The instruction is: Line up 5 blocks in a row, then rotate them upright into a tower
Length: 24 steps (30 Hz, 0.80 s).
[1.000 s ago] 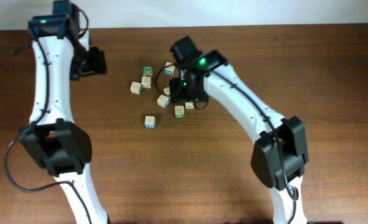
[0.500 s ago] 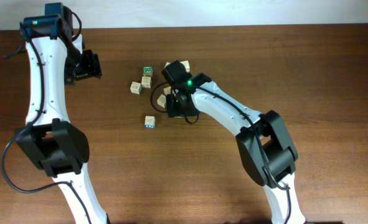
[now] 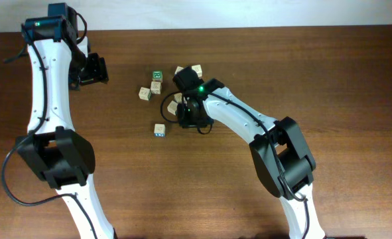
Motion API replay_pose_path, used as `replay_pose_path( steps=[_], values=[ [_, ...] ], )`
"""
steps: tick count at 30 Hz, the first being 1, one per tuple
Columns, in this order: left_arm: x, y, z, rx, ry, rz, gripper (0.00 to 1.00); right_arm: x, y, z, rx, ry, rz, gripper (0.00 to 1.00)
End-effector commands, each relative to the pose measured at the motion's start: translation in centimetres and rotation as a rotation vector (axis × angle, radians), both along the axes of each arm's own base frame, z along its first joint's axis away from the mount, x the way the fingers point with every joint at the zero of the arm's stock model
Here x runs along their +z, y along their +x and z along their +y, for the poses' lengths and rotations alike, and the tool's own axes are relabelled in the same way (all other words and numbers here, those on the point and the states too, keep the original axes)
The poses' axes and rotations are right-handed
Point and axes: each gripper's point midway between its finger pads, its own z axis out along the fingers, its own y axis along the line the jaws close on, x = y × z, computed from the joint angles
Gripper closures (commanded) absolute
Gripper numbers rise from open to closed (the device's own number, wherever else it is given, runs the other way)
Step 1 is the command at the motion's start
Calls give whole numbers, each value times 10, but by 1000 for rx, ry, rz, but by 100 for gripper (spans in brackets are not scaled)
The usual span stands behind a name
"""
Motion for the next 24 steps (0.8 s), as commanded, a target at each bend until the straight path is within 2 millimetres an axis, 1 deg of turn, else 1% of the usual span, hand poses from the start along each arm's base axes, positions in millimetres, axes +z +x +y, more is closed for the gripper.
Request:
replay_pose_path(
  steps=[1,4,7,18,24],
  values=[
    [3,3,3,3,9,-14,24,-3,-29,19,53,24,71,71],
    [3,3,3,3,8,-13,24,-2,-38,32,81,27,62,70],
    [3,3,3,2,8,-12,24,-2,-38,39,86,39,46,70],
    [3,3,3,2,7,-13,23,1,-28,51,57,76,2,70],
    [3,2,2,1,4,-9,23,0,-25,52,50,59,-26,69]
  ],
)
